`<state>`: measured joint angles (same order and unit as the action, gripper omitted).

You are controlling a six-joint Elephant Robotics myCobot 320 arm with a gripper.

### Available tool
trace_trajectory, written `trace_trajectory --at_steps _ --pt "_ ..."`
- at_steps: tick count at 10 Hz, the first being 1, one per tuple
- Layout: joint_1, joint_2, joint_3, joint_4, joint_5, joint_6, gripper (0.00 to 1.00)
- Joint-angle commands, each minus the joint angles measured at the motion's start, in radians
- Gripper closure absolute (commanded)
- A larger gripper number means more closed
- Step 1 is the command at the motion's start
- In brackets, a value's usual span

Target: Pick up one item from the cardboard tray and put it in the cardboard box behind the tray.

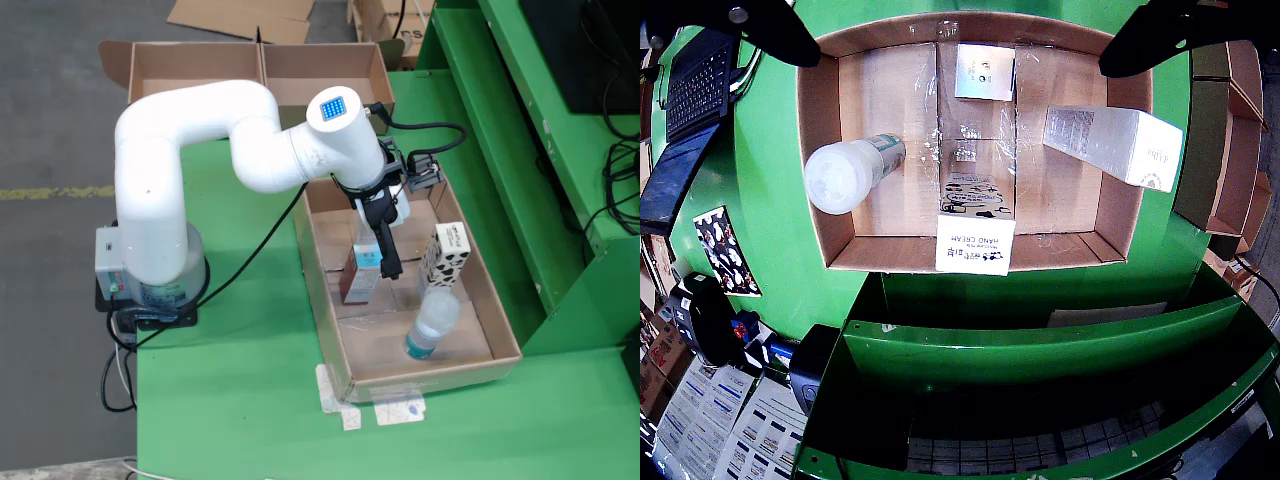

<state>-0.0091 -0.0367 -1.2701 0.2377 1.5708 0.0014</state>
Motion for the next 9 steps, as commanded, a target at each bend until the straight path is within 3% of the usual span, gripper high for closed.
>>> trace_trajectory --at_steps 1,8,9 --pt "0.002 0.017 0.028 0.012 0.000 0.000 0.00" --pt "0.002 0.017 0.028 0.012 0.000 0.000 0.00" --pt "0.061 0.025 0.020 0.003 -0.031 0.064 0.00"
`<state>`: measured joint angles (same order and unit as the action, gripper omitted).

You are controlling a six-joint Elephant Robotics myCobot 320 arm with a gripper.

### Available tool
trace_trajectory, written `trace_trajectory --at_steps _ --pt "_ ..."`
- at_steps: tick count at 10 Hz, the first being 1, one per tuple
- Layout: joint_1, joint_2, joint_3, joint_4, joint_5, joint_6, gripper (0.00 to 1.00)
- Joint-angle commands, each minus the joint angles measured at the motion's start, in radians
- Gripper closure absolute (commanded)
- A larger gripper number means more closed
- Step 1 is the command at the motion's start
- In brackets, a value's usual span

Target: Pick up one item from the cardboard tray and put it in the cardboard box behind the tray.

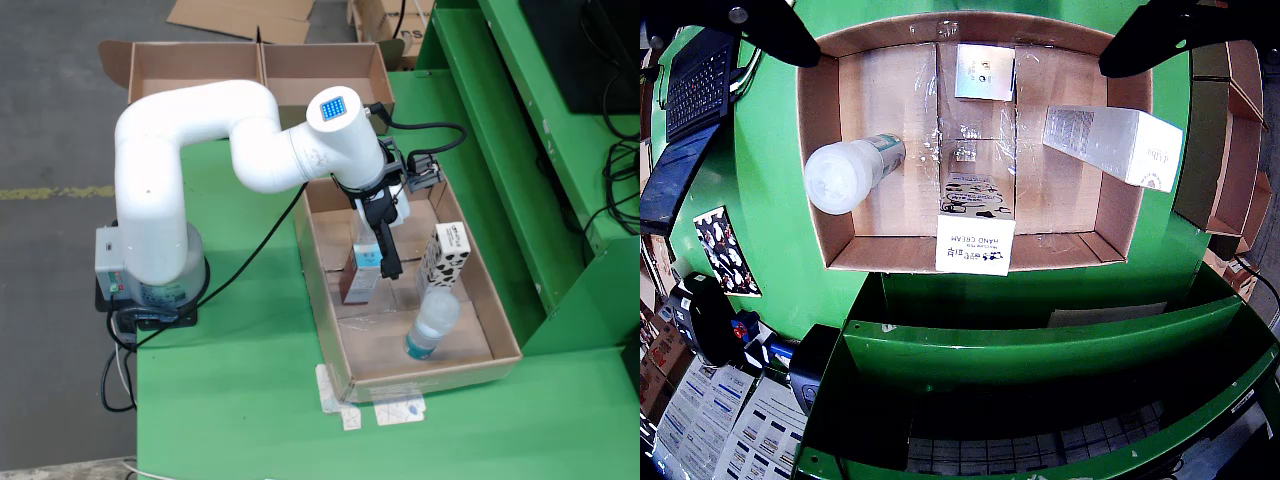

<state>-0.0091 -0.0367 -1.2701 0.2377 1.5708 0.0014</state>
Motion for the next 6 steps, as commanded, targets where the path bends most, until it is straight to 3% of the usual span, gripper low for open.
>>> trace_trajectory --at_steps 1,3,6 --pt "0.061 0.025 0.020 0.003 -0.031 0.064 0.00" --pt "0.150 0.052 -0.002 0.003 -0.095 0.149 0.00" --pt "0.180 0.001 0.062 0.012 -0.123 0.163 0.00"
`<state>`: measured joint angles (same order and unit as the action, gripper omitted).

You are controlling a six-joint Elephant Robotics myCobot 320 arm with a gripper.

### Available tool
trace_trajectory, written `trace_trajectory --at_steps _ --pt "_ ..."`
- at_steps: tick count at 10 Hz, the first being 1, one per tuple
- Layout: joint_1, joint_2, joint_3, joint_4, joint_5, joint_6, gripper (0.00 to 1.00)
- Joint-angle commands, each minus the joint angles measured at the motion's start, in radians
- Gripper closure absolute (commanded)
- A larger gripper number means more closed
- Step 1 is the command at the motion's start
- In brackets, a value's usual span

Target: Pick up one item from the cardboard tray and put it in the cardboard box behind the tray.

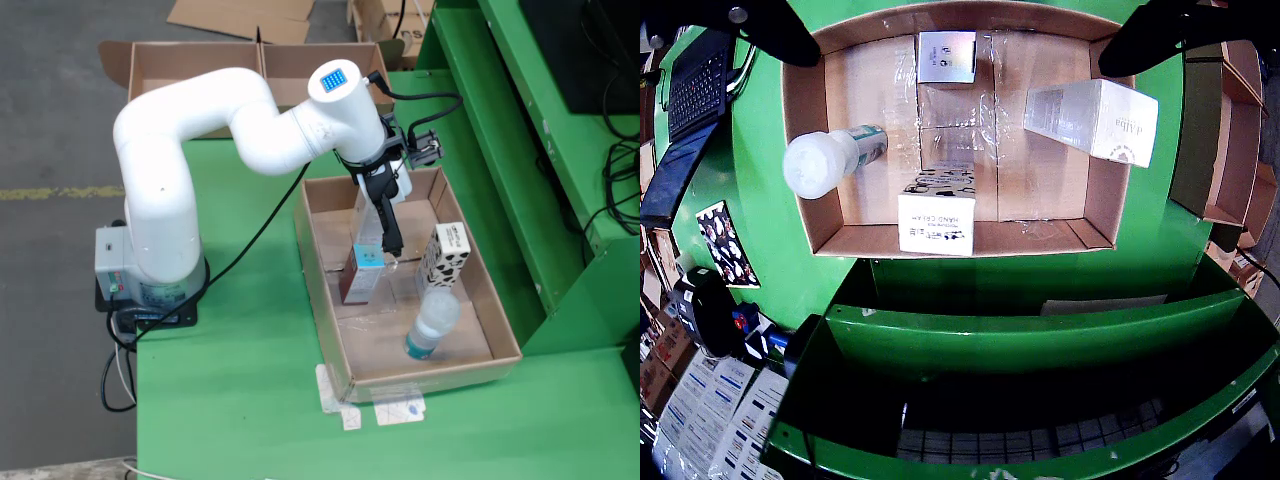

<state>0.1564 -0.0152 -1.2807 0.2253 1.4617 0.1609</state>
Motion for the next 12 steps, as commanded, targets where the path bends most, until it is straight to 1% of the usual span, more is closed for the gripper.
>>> trace_trajectory --at_steps 1,2,3,4,5,7,8,12 --pt "0.014 -0.021 0.073 0.024 -0.014 0.004 0.00" --pt "0.005 -0.046 0.086 0.034 -0.007 -0.005 0.00" --pt "-0.009 -0.102 0.125 0.034 0.002 -0.021 0.00" --pt "-0.009 -0.102 0.125 0.034 0.002 -0.021 0.00" --pt "-0.033 -0.155 0.155 0.038 0.020 -0.036 0.00" --pt "-0.033 -0.155 0.155 0.038 0.020 -0.036 0.00" --pt "-0.048 -0.200 0.177 0.025 0.031 -0.042 0.00" --pt "-0.069 -0.245 0.187 0.020 0.060 -0.046 0.00"
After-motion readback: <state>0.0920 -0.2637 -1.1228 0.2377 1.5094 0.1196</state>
